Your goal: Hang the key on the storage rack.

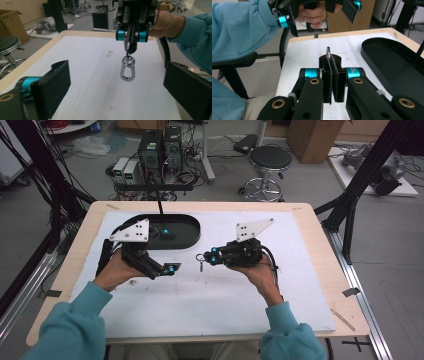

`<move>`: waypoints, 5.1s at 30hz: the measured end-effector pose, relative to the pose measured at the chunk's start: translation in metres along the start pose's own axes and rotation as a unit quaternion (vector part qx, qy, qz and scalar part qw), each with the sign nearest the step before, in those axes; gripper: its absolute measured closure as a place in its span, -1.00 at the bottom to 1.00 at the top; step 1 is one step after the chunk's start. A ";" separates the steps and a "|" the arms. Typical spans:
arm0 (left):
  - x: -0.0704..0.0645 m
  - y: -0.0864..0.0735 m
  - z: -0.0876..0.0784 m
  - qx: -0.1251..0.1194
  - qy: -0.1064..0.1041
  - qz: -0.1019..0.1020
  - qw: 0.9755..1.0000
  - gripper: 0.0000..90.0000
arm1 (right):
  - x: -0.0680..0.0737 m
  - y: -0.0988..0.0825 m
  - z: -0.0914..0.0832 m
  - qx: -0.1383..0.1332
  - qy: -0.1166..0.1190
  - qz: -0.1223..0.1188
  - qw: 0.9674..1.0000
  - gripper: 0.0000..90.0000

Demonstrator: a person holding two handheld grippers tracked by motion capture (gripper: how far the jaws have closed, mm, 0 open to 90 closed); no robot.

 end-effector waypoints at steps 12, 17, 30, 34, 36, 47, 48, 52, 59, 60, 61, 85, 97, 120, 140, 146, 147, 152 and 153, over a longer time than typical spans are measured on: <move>-0.010 0.001 0.021 0.018 -0.044 -0.017 0.999 -0.64 | 0.002 0.004 0.006 -0.006 0.010 -0.004 1.000 0.98; -0.012 0.002 0.025 0.020 -0.063 -0.012 0.998 -0.49 | 0.003 0.006 0.008 -0.011 0.013 -0.007 1.000 0.98; -0.013 0.002 0.030 0.023 -0.089 -0.026 0.995 0.19 | 0.004 0.007 0.004 -0.012 0.013 -0.008 1.000 0.98; -0.013 0.004 0.030 0.014 -0.086 -0.031 0.996 0.33 | 0.004 0.007 0.004 -0.014 0.014 -0.010 1.000 0.98; -0.012 0.004 0.030 0.014 -0.089 -0.035 0.995 0.40 | 0.004 0.007 0.003 -0.013 0.014 -0.011 1.000 0.98; -0.012 0.004 0.029 0.015 -0.087 -0.035 0.995 0.68 | 0.005 0.007 0.004 -0.014 0.016 -0.013 1.000 0.98; -0.012 0.004 0.029 0.014 -0.086 -0.034 0.996 0.71 | 0.005 0.007 0.004 -0.014 0.016 -0.013 1.000 0.97; -0.011 0.005 0.028 0.014 -0.084 -0.036 0.996 0.79 | 0.006 0.008 0.004 -0.015 0.018 -0.013 1.000 0.97; -0.011 0.004 0.026 0.016 -0.086 -0.033 0.996 0.90 | 0.007 0.008 0.005 -0.016 0.024 -0.017 0.999 0.97; -0.011 0.004 0.026 0.017 -0.086 -0.032 0.996 0.91 | 0.007 0.008 0.005 -0.017 0.025 -0.016 0.999 0.97; -0.012 0.004 0.026 0.018 -0.087 -0.033 0.996 0.92 | 0.007 0.008 0.005 -0.016 0.026 -0.018 0.999 0.97; -0.008 0.004 0.019 0.027 -0.063 -0.033 0.997 0.96 | 0.006 -0.005 -0.006 -0.027 -0.104 0.015 0.994 -0.98; 0.016 0.018 -0.006 0.036 -0.011 -0.032 0.999 0.96 | 0.021 -0.047 -0.063 -0.040 -0.220 0.015 0.974 -0.98; 0.091 0.052 -0.050 0.113 0.128 -0.033 0.985 0.96 | 0.038 -0.134 -0.118 -0.068 -0.333 0.057 0.939 -0.98; 0.146 0.064 -0.062 0.180 0.185 -0.038 0.965 0.96 | 0.035 -0.151 -0.120 -0.101 -0.382 0.048 0.917 -0.98; 0.159 0.062 -0.067 0.188 0.198 -0.046 0.961 0.96 | 0.037 -0.154 -0.122 -0.119 -0.393 0.039 0.911 -0.98; 0.161 0.061 -0.068 0.187 0.200 -0.048 0.961 0.96 | 0.037 -0.155 -0.121 -0.117 -0.395 0.042 0.910 -0.98; 0.172 0.055 -0.067 0.196 0.209 -0.055 0.956 0.96 | 0.038 -0.157 -0.122 -0.126 -0.401 0.035 0.907 -0.98; 0.174 0.054 -0.067 0.192 0.212 -0.058 0.956 0.96 | 0.039 -0.157 -0.121 -0.128 -0.401 0.038 0.906 -0.98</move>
Point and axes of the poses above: each handheld gripper's, and its own axes: z roughly forward along the jaws, y roughly out of its top, x roughly to its left, the point moved 5 cm from there along z, roughly forward along the jaws, and after that the axes turned 9 degrees about -z, right-handed, at the moved point
